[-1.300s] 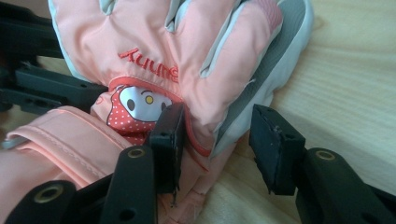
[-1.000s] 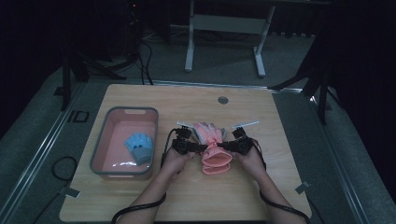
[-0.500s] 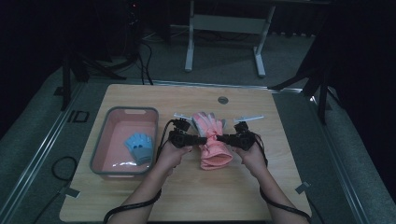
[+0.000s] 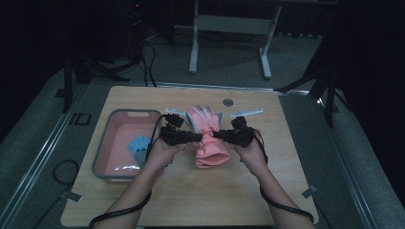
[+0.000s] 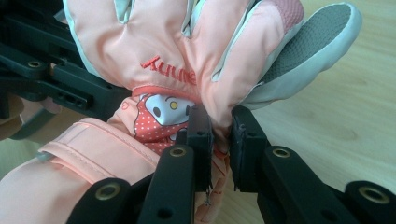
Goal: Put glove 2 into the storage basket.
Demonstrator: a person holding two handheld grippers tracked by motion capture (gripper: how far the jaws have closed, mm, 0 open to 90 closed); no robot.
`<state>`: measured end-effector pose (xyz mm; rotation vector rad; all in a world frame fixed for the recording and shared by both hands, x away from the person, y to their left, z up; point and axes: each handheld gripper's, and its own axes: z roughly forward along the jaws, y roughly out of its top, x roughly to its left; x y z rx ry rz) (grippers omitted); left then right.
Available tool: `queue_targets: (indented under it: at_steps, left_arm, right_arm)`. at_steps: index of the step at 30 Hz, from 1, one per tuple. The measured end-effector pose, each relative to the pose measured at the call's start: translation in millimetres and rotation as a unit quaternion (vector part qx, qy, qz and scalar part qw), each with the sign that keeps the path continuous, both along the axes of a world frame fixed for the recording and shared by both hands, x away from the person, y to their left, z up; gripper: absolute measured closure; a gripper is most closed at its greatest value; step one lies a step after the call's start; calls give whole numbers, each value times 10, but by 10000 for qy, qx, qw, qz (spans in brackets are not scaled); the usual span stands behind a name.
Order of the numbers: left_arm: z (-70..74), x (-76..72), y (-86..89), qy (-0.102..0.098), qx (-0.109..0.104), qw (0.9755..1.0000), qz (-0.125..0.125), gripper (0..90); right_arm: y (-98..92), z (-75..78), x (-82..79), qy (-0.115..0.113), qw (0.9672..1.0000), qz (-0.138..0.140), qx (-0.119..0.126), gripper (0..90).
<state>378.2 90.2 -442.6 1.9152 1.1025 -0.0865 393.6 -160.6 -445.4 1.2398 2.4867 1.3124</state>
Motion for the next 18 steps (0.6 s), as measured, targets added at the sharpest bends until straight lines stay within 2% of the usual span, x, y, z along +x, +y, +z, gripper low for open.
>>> queue_targets:
  at_steps: [6,15,18]
  left_arm:
    - [150,-24,210,-86,17,9999,63,698]
    - [298,-69,585,-131,48,9997,206,697]
    - [336,-94,714,-142,67,9995,287,697]
  right_arm:
    - [250,188,5,-109,9999,95,-49,797]
    - [590,321,29,-175,9996,225,-47,796]
    - [774,365,40,-206,9993,313,-54,797]
